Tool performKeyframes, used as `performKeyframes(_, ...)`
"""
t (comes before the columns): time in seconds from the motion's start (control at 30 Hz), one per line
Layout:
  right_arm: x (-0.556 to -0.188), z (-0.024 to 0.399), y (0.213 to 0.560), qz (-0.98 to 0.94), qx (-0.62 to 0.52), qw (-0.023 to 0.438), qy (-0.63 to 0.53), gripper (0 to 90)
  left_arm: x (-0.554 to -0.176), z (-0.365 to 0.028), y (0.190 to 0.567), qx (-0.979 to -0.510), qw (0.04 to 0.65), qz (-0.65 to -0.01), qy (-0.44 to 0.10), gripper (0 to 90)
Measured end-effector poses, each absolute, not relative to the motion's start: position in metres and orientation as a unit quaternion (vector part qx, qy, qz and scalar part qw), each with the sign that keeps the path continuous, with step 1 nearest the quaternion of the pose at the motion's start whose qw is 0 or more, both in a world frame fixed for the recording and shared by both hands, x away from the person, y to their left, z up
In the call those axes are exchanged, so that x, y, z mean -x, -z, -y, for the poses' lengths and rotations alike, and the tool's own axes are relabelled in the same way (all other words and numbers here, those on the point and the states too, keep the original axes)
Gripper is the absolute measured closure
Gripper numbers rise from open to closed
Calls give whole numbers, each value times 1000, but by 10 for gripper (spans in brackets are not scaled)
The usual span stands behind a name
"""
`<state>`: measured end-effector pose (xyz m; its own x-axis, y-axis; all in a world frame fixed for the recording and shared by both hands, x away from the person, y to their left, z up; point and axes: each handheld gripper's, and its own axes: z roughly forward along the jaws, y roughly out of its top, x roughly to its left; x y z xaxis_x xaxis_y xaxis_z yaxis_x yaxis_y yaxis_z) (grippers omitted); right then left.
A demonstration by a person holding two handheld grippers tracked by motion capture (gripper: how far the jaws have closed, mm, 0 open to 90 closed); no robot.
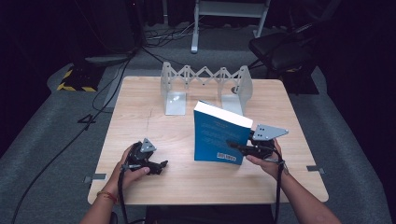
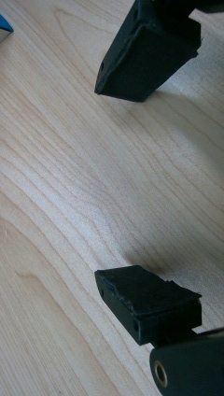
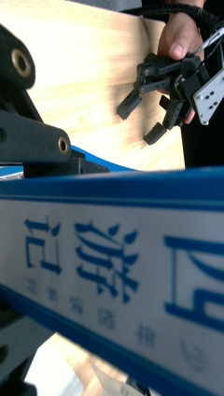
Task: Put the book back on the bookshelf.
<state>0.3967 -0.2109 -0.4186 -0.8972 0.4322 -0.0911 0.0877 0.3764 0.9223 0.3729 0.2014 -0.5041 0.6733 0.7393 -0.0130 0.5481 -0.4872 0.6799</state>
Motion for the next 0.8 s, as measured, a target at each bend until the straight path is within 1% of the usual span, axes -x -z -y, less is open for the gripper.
performKeyframes(0.33, -404, 205, 402, -813, -169, 196, -521, 621, -373, -201, 504, -850, 337, -379, -142, 113)
performKeyframes(0.53, -417, 204, 389, -809, -185, 233, -508, 622, -373, -201, 504, -850, 337, -379, -142, 113)
performKeyframes(0.7, -432, 212, 380, -804, -211, 270, -486, 622, -373, -201, 504, -850, 338, -378, -142, 113)
performKeyframes(0.8, -438, 215, 376, -805, -219, 282, -474, 622, -373, -201, 504, -850, 338, -378, -142, 113)
